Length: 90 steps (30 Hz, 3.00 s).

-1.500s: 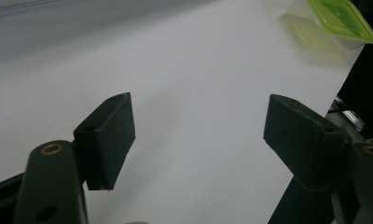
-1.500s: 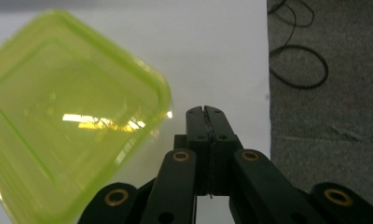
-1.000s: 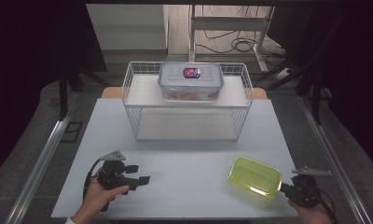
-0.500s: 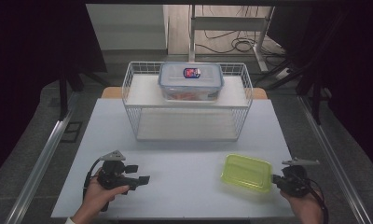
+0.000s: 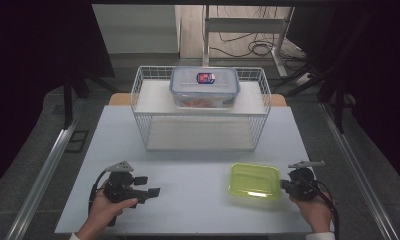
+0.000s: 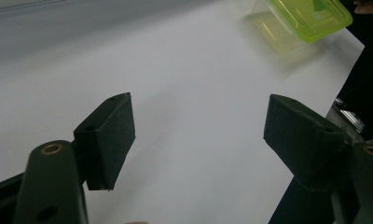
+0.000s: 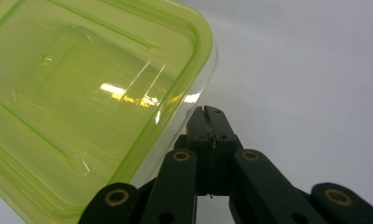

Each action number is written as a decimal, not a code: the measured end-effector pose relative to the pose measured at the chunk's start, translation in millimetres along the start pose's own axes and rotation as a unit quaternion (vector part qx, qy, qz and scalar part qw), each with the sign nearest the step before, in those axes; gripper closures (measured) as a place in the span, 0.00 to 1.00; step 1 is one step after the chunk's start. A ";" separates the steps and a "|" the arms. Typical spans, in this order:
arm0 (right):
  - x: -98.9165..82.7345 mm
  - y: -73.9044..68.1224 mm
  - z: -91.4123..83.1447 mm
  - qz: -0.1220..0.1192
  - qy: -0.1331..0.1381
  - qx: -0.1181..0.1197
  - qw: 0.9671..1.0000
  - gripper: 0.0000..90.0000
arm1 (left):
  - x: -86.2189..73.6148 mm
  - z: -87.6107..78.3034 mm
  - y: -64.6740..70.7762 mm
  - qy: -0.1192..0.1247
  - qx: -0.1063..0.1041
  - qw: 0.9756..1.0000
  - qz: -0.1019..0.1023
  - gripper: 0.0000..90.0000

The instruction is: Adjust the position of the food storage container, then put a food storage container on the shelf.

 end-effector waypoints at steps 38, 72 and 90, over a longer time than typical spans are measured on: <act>59.6 -130.0 49.5 -0.148 0.019 0.059 0.987 0.99 | 0.5 -2.5 -4.1 0.005 0.001 1.000 -0.006 0.27; 59.3 -101.0 17.6 -0.041 0.077 0.172 0.981 0.39 | 33.4 21.8 10.3 0.015 0.002 0.999 -0.032 0.22; 63.8 -118.4 24.6 -0.042 0.073 0.201 0.976 0.40 | 52.7 54.7 8.4 -0.004 -0.019 0.998 -0.061 0.24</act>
Point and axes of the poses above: each handheld gripper's, and its own axes: z roughly forward along the jaws, x roughly out of its top, y roughly to its right, the point moved 8 cm from there along z, roughly forward along the jaws, and after that the axes turned 5 degrees about -y, right-handed, at the moved point
